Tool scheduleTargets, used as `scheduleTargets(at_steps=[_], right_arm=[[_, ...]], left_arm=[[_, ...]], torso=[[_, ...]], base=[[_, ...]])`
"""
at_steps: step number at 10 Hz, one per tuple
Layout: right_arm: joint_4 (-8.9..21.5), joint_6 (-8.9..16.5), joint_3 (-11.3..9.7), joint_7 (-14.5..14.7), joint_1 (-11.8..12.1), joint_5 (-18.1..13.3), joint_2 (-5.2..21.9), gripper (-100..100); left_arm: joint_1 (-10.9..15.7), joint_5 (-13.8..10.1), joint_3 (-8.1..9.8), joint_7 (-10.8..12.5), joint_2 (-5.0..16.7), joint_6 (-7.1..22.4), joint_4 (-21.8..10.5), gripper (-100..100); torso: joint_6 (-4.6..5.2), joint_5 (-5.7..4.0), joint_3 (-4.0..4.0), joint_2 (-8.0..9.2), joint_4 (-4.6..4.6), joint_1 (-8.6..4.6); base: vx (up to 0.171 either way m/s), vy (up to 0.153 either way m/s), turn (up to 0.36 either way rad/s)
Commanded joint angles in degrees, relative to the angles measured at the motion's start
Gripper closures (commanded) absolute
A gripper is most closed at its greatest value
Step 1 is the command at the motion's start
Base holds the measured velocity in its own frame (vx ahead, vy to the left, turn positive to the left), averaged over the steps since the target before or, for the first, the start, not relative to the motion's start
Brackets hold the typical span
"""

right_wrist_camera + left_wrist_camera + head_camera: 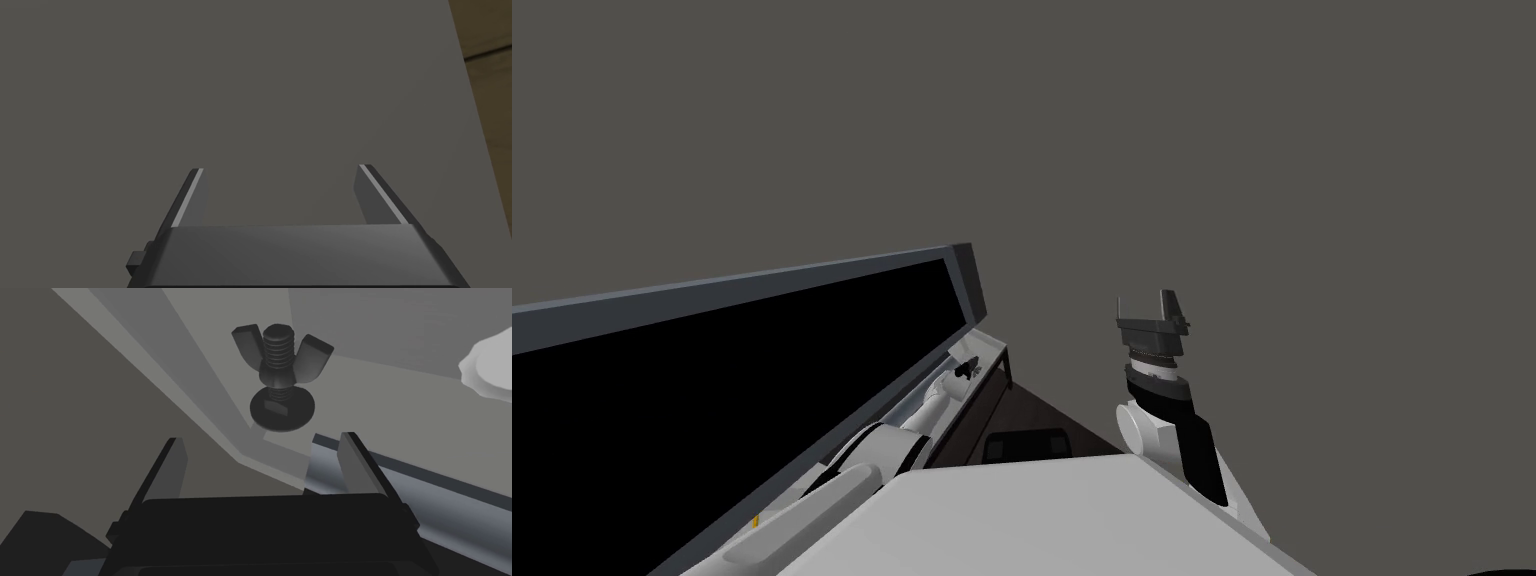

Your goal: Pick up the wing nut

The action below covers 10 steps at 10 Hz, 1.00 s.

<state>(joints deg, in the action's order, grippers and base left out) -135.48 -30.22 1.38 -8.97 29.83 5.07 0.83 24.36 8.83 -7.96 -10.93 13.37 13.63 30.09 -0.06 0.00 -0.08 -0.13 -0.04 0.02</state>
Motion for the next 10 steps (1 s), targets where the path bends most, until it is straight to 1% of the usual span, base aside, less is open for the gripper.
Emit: scheduleTargets(at_steps=[1,2,3,4,5,7,9,10], right_arm=[[0.0,0.0,0.0,0.0,0.0,0.0,0.0,0],[0.0,0.0,0.0,0.0,0.0,0.0,0.0,0],[0.0,0.0,0.0,0.0,0.0,0.0,0.0,0],[0.0,0.0,0.0,0.0,0.0,0.0,0.0,0],[0.0,0.0,0.0,0.0,0.0,0.0,0.0,0],[0.0,0.0,0.0,0.0,0.0,0.0,0.0,0],[0.0,0.0,0.0,0.0,0.0,0.0,0.0,0],[0.0,0.0,0.0,0.0,0.0,0.0,0.0,0]], left_arm=[[0.3,0.2,-0.07,0.3,-0.2,-0.1,-1.8,-100],[0.2,0.2,-0.25,0.4,-0.5,0.2,-2.7,-100],[0.2,0.6,0.04,0.4,-0.5,-0.1,-2.2,-100],[0.2,0.6,0.04,0.5,-0.5,-0.1,-2.4,0],[-1.0,1.0,0.22,0.6,-0.2,-1.9,-2.9,-100],[-1.3,1.1,0.27,0.6,-0.1,-2.4,-3.0,-100],[-2.8,1.6,0.49,0.7,0.2,-4.6,-3.7,-100],[-1.8,2.5,1.11,1.0,-0.3,-4.1,-4.3,-100]], torso=[[0.0,0.0,0.0,0.0,0.0,0.0],[0.0,0.0,0.02,0.02,0.01,0.0],[0.0,0.0,-0.01,-0.03,0.0,-0.03],[0.0,0.0,0.02,0.03,0.01,-0.01],[0.0,0.0,0.06,0.1,0.02,0.01],[0.0,-0.01,-0.06,-0.12,-0.02,-0.04],[0.0,-0.01,-0.05,-0.09,-0.01,-0.03],[0.0,-0.02,-0.1,-0.18,-0.03,-0.09]], base=[[0.027,-0.004,-0.008],[0.053,-0.012,-0.013],[0.026,-0.007,-0.001],[0.0,0.0,0.0],[0.069,-0.021,0.001],[0.067,-0.015,0.006],[0.08,-0.023,0.003],[0.047,-0.018,0.006]])
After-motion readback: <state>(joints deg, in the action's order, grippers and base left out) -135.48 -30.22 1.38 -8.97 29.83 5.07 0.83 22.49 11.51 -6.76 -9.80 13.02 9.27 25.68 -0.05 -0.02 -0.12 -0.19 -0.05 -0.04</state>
